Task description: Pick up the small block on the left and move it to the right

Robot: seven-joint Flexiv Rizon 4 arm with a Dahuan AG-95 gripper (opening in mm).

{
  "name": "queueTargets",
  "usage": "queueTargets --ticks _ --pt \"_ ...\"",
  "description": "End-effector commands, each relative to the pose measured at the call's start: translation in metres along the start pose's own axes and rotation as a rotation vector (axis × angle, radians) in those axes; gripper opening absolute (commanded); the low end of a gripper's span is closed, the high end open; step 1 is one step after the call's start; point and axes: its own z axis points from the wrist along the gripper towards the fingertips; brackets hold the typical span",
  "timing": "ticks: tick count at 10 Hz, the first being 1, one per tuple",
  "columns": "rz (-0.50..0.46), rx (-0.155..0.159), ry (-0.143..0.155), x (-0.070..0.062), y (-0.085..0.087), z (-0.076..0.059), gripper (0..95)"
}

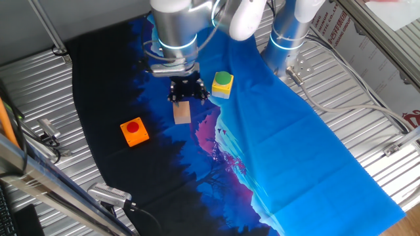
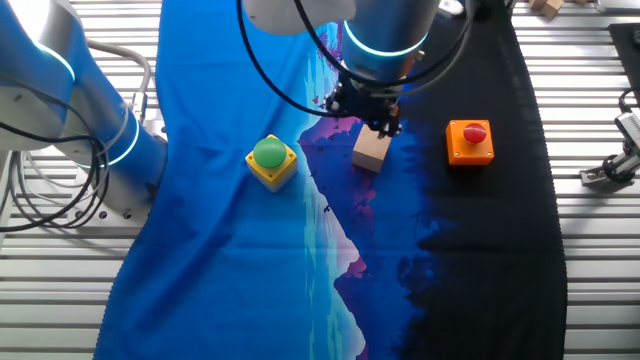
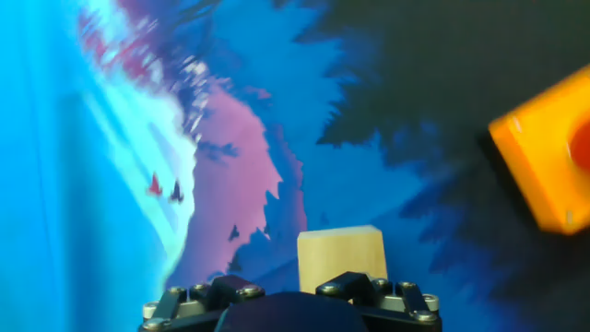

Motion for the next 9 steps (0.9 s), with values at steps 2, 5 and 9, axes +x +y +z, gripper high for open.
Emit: queueTargets --ticks 2,5,9 --pt "-0.136 0.05 0.021 0.002 -0.019 0.0 76.0" --pt "-0.026 0.056 0.041 0.006 -0.029 0.005 76.0" --pt "0.114 0.073 0.072 0.006 -0.03 0.019 76.0"
